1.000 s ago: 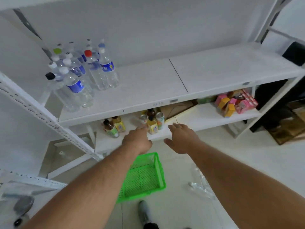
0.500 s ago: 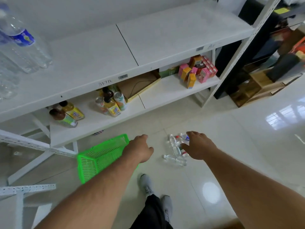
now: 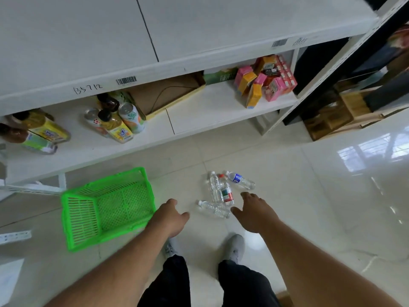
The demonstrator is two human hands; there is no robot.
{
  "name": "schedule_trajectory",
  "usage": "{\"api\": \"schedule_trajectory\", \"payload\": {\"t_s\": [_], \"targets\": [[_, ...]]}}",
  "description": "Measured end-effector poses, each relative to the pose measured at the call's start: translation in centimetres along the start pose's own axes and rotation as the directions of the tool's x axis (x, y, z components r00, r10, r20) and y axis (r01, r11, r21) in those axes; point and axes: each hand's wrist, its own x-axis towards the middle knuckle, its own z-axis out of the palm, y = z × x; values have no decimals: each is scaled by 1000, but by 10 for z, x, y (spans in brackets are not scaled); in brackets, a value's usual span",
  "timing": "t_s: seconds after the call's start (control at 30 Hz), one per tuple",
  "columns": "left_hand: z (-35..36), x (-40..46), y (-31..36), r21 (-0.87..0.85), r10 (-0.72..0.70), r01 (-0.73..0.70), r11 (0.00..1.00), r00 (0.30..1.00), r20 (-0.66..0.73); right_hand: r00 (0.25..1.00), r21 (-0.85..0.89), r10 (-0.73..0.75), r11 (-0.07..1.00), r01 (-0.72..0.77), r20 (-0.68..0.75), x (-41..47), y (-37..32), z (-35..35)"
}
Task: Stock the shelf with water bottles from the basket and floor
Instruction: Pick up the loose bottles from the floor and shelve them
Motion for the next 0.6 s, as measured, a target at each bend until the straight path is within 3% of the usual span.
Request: {"api": "schedule_trajectory", "payload": {"t_s": [0.37, 0.6], "targets": [[127, 98, 4, -214, -321, 314, 925, 947, 2, 990, 39, -17, 999, 12, 139, 185, 74, 45], [254, 222, -8, -346, -441, 439, 829, 894, 78, 985, 93, -18, 996, 2, 174, 323, 101, 142]]}}
